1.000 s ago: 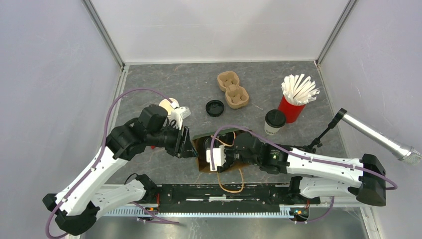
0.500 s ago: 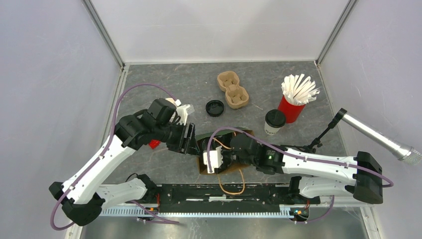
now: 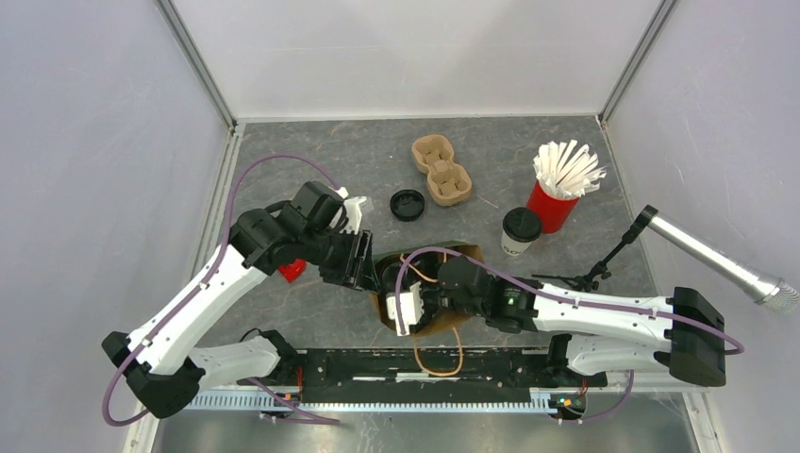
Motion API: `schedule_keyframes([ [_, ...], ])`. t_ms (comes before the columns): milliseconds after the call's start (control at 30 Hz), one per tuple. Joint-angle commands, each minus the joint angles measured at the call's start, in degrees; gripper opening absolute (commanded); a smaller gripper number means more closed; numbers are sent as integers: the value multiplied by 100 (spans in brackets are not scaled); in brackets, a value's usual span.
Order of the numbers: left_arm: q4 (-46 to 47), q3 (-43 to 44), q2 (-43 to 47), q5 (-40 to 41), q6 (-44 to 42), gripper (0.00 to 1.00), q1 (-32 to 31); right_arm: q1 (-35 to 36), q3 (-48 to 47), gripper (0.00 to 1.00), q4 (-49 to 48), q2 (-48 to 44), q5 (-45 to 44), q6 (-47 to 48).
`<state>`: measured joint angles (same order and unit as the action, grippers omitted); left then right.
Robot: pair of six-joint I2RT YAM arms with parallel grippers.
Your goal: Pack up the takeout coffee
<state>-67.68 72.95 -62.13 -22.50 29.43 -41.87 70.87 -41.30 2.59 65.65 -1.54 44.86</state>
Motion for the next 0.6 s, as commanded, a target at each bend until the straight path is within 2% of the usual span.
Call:
schedule_keyframes([
  [0,47,320,-92,65,-46,53,7,33,132,66,-139,-84,332,234],
  [167,-162,607,-170,-81,343,68,12,32,139,66,58,-60,459,323],
  [400,-784,904,-332,358,467,68,11,32,76,65,-206,-49,230,124],
  [567,-1006,780,-428,204,474,70,4,32,43,65,-218,-1,14,69],
])
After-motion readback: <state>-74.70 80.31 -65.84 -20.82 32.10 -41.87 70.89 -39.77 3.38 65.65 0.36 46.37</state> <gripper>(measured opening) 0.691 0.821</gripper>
